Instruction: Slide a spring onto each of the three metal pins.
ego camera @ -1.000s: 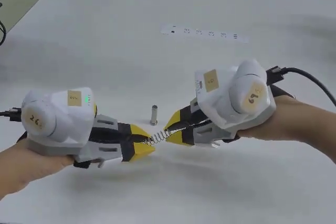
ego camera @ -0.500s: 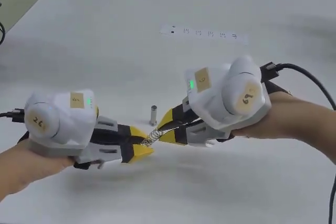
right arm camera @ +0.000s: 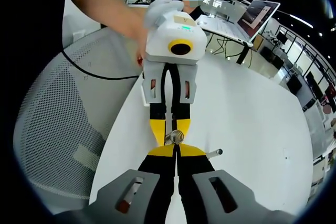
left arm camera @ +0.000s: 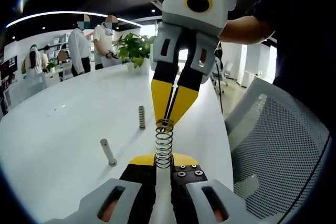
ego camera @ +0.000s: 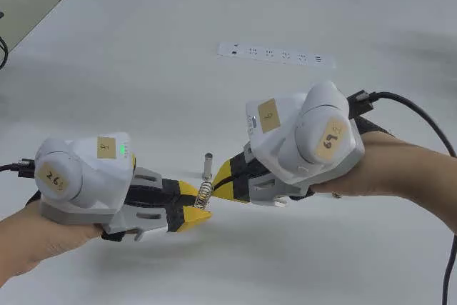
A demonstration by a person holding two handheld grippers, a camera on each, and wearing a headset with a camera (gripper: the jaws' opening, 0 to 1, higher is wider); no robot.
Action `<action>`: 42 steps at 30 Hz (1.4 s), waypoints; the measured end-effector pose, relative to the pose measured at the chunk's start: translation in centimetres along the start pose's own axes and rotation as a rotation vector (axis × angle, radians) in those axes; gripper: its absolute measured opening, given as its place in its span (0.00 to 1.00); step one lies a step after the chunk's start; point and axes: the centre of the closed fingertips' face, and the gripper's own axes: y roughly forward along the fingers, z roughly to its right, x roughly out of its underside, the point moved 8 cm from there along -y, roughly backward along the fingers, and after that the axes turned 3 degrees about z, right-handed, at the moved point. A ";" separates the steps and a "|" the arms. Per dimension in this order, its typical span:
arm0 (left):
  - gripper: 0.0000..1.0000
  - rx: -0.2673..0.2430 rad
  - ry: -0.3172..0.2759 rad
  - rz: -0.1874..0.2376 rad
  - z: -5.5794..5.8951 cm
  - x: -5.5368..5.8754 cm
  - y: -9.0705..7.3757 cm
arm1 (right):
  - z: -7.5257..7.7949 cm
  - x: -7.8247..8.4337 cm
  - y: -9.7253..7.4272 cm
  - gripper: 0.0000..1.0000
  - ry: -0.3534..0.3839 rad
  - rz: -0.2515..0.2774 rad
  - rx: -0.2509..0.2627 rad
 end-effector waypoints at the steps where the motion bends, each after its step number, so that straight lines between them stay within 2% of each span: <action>1: 0.01 -0.001 0.002 0.000 0.0 0.0 0.0 | 0.0 0.0 0.0 0.00 -0.001 0.000 -0.001; 21: 0.01 -0.002 0.015 0.003 0.1 0.0 -0.2 | -0.2 -0.8 0.0 0.07 0.043 0.017 -0.037; 42: 0.01 -0.002 0.027 0.020 0.1 -0.4 -0.3 | 0.2 -1.9 0.3 0.11 0.049 -0.001 -0.068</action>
